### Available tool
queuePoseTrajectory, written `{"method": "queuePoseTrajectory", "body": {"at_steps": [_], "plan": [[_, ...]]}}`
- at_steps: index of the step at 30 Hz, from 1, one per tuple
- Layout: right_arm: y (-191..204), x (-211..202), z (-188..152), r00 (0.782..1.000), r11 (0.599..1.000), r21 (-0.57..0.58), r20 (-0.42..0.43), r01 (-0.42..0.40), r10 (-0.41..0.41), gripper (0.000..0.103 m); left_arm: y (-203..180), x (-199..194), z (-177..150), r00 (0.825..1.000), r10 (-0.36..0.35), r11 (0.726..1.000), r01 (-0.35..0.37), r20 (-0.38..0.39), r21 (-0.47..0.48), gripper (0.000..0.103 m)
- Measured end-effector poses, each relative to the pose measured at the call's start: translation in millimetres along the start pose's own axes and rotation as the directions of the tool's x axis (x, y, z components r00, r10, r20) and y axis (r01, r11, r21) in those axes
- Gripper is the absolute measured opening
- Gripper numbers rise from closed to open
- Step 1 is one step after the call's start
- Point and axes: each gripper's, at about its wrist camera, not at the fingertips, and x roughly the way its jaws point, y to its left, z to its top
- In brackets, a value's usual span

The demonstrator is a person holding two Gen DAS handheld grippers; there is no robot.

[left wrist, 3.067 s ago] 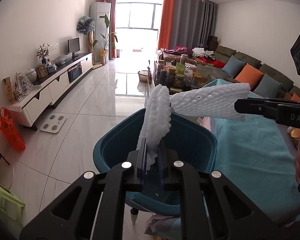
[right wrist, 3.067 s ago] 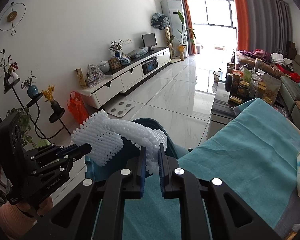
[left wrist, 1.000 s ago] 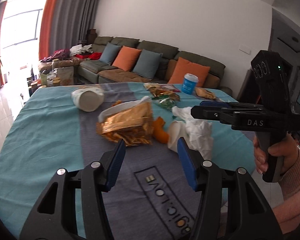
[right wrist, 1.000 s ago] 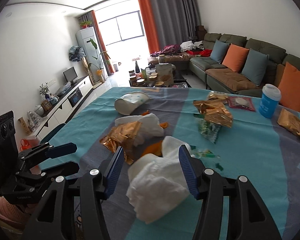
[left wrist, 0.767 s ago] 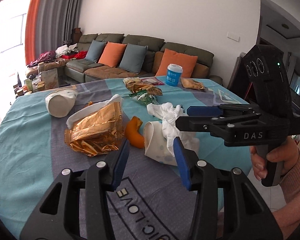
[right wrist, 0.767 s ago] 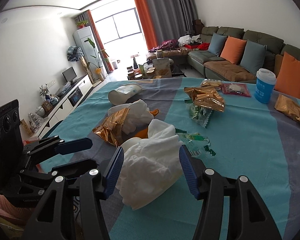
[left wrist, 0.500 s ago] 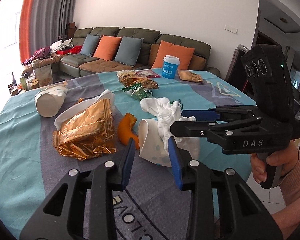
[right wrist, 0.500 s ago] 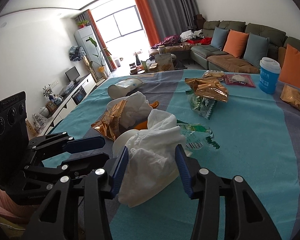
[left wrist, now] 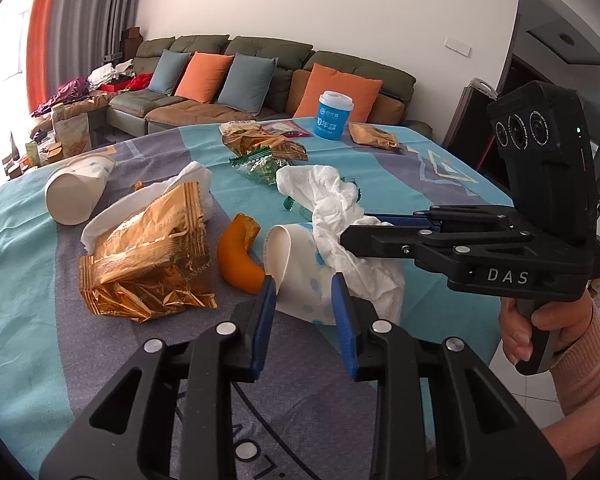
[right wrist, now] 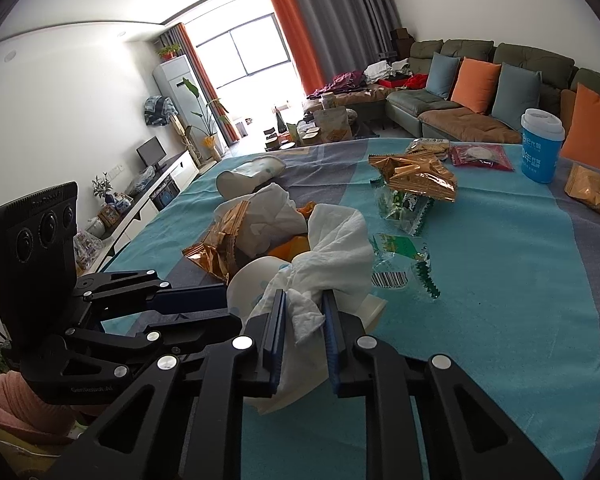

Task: Collect trash
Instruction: 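Grasp the white tissue with the right tool while the left tool grasps the white paper cup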

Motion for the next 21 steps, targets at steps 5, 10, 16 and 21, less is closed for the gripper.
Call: {"method": "queuePoseTrajectory", "body": {"at_steps": [5,10,16,21], "plan": [[-1,-1,0,1.000,1.000,0.009,-0.002,-0.006,0.006,0.015,-2,-3,-1,1.000,0.012,1.000,-0.012,0.012,-0.003,0.018],[-2,-6,1,1.000,1.000,0.005,0.011,0.000,0.000,0.013,-4,-10,-2,1.000,-0.004,1.000,0.004,0.031,-0.017,0.001],[2,-12,3,1.000,1.000,-0.002,0.023,0.005,-0.005,0.012,-8,-18,-7,0.999,0.000,1.000,0.002,0.054,-0.020,0.001],[4,-17,5,0.999,1.000,-0.002,0.040,0.012,-0.012,0.012,-9,-28,-9,0.997,-0.017,1.000,0.019,0.073,-0.018,0.001]]}}
